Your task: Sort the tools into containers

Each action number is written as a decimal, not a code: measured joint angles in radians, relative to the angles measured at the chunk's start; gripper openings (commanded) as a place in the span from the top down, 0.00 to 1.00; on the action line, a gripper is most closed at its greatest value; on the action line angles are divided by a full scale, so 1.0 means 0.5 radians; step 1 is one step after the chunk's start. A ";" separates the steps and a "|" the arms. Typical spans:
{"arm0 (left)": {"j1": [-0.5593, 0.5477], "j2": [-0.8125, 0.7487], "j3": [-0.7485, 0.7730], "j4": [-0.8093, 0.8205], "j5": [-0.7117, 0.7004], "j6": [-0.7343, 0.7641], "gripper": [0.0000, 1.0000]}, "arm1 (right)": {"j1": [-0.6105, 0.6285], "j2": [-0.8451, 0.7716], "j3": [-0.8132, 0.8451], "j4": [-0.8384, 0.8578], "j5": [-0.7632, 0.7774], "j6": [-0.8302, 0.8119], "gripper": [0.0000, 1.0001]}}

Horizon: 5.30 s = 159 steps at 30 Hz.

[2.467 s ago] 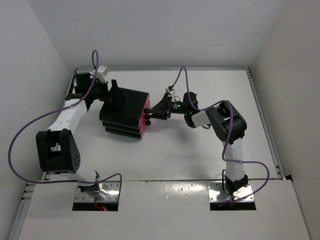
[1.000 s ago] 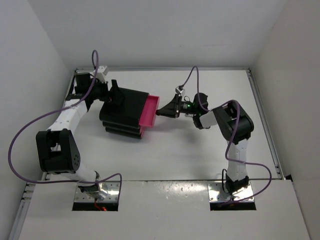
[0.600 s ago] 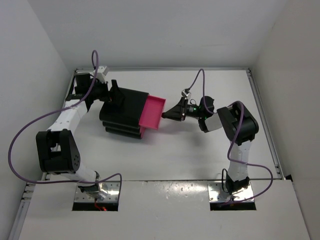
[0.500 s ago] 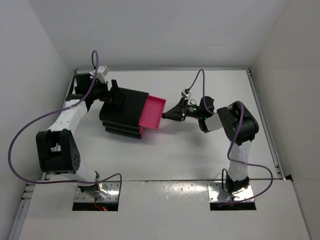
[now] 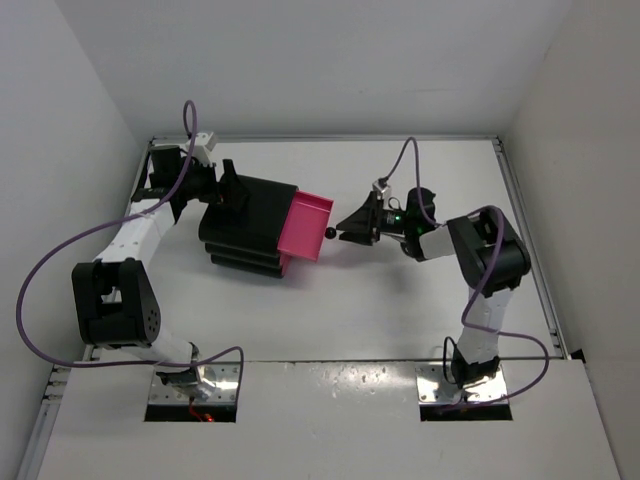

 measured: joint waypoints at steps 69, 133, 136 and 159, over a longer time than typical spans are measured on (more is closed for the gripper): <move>-0.053 -0.142 0.018 -0.124 -0.164 0.015 0.00 | -0.185 0.048 1.201 -3.435 1.597 -4.144 0.63; 0.600 -0.763 -0.197 -0.254 -0.580 -0.337 0.00 | 0.903 0.318 2.405 -2.894 1.097 -2.105 1.00; 0.612 -0.763 -0.221 -0.255 -0.560 -0.337 0.00 | 0.922 0.388 2.438 -2.897 1.169 -2.121 1.00; 0.668 -0.727 -0.291 -0.256 -0.464 -0.336 0.00 | 0.964 0.365 2.422 -2.779 1.344 -2.213 0.38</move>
